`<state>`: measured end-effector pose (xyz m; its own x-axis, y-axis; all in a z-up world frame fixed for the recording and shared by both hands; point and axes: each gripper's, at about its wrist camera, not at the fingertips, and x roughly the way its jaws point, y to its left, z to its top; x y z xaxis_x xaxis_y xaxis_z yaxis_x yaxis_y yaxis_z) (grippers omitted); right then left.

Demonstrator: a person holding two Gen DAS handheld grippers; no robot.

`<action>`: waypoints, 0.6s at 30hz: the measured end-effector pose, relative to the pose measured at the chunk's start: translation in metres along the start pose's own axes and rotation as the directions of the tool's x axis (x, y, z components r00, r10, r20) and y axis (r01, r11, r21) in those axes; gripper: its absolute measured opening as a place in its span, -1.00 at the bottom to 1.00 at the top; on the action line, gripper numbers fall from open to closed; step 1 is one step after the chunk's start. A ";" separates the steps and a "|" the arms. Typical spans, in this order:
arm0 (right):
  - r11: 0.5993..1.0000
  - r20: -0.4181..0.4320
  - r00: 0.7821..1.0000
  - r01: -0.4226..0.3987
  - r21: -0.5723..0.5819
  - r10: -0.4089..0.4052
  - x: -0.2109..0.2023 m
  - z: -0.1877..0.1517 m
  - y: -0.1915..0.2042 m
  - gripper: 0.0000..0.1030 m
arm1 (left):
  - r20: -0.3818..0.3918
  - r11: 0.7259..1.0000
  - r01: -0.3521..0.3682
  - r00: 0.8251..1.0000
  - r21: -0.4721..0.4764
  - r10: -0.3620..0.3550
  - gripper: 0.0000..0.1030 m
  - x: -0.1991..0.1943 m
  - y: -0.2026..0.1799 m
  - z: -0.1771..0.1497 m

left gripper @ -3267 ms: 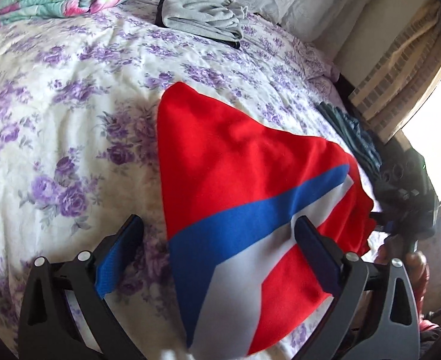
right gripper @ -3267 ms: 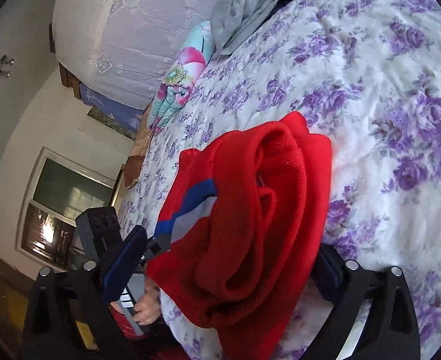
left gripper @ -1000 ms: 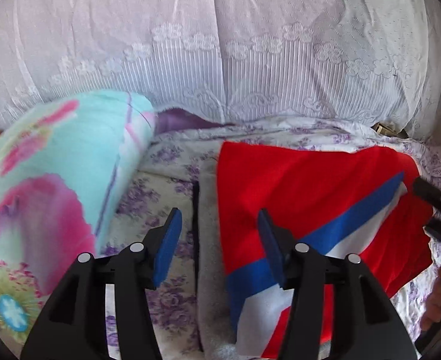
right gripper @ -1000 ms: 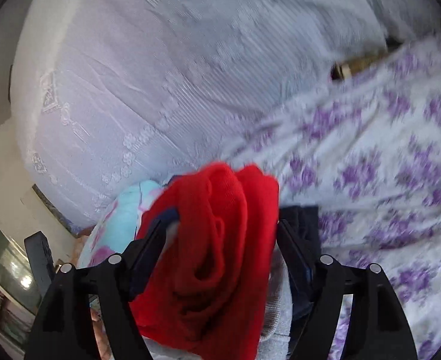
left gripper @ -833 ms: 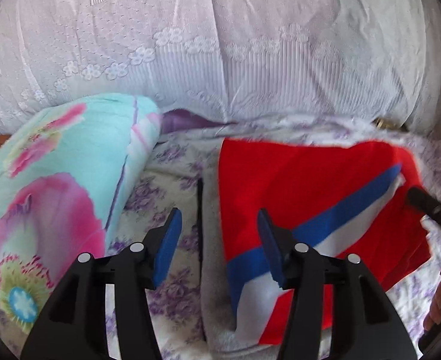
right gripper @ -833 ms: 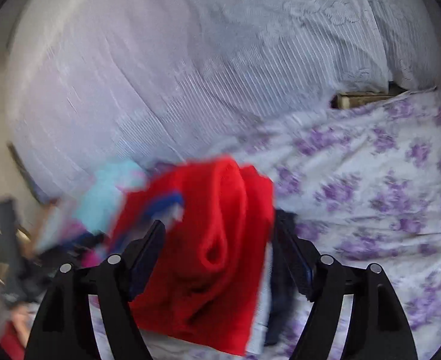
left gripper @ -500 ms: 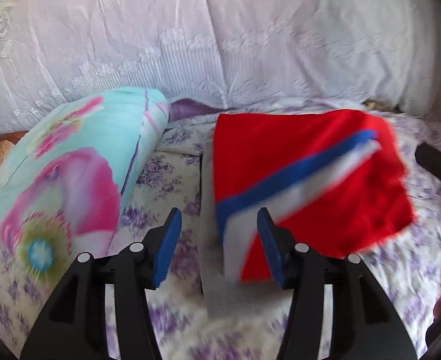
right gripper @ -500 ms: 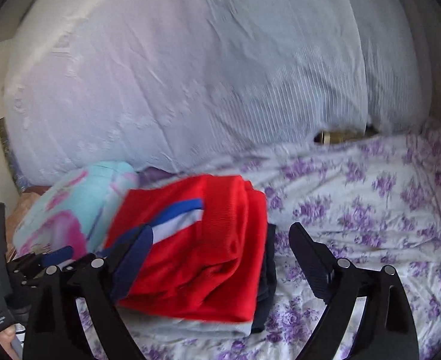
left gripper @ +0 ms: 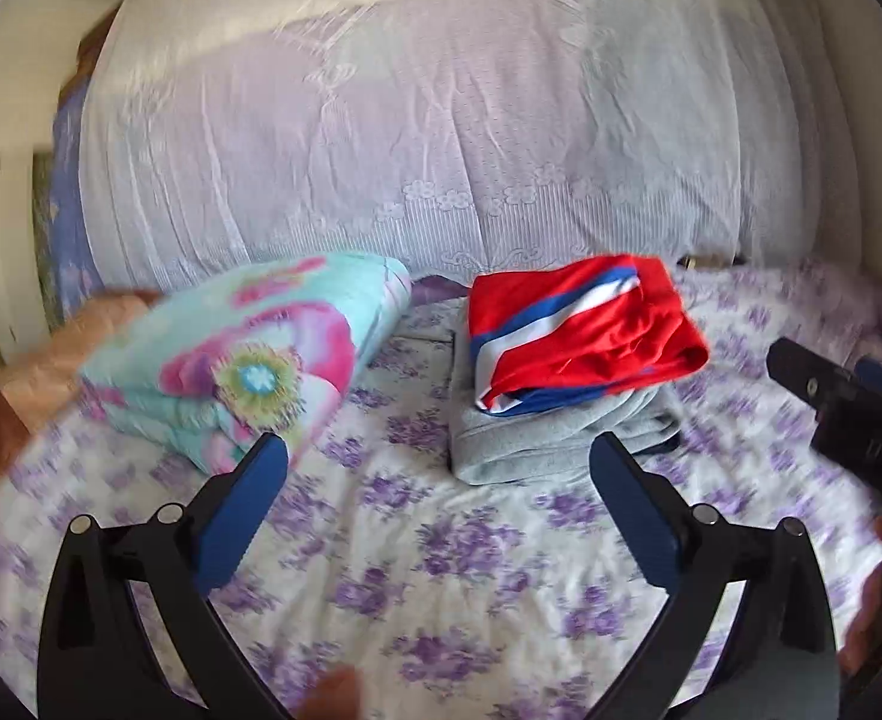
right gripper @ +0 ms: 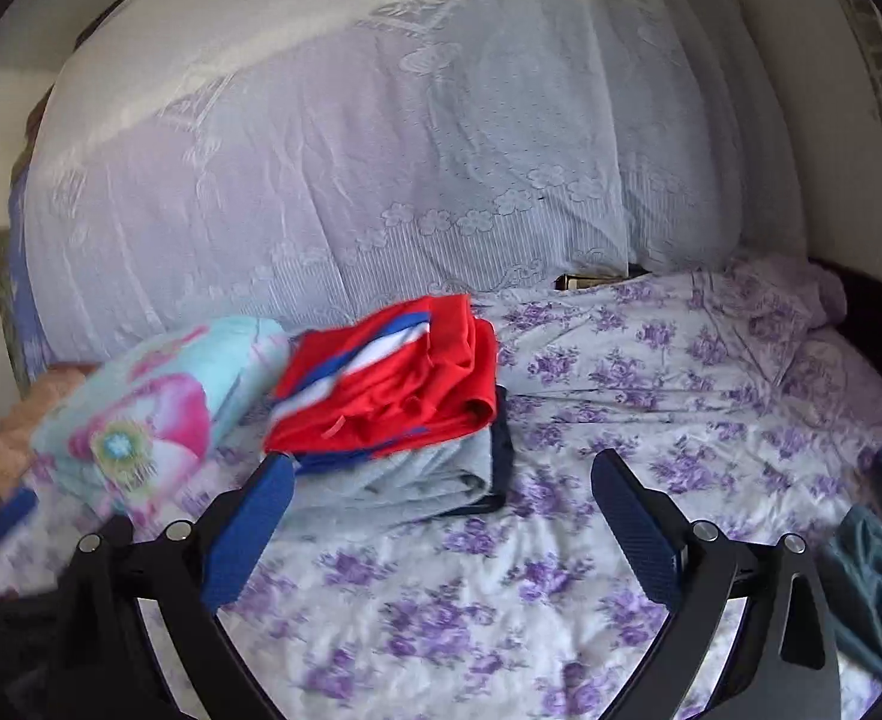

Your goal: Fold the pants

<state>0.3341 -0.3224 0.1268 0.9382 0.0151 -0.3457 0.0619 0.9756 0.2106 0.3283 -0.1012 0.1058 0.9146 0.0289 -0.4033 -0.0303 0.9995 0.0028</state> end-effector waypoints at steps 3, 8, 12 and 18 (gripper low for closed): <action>0.997 0.079 0.997 -0.016 0.078 0.010 -0.007 -0.015 0.000 0.93 | -0.042 0.996 0.042 0.998 -0.077 -0.045 0.91 0.004 0.018 0.003; 0.997 0.081 0.996 -0.044 -0.061 0.049 0.004 -0.024 0.020 0.93 | -0.029 0.999 0.011 1.000 -0.036 -0.012 0.91 0.012 0.029 0.000; 0.993 0.046 0.998 -0.039 -0.107 0.044 0.012 -0.028 0.026 0.93 | -0.043 1.000 0.007 0.999 -0.014 -0.007 0.91 0.017 0.028 -0.001; 0.995 0.017 0.998 -0.051 -0.085 0.053 0.017 -0.031 0.024 0.93 | -0.027 0.999 -0.001 1.000 0.049 0.002 0.91 0.013 0.013 -0.005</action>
<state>0.3414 -0.2922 0.0980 0.9457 0.0628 -0.3189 -0.0151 0.9886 0.1500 0.3376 -0.0882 0.0960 0.9034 0.0311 -0.4277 -0.0115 0.9988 0.0483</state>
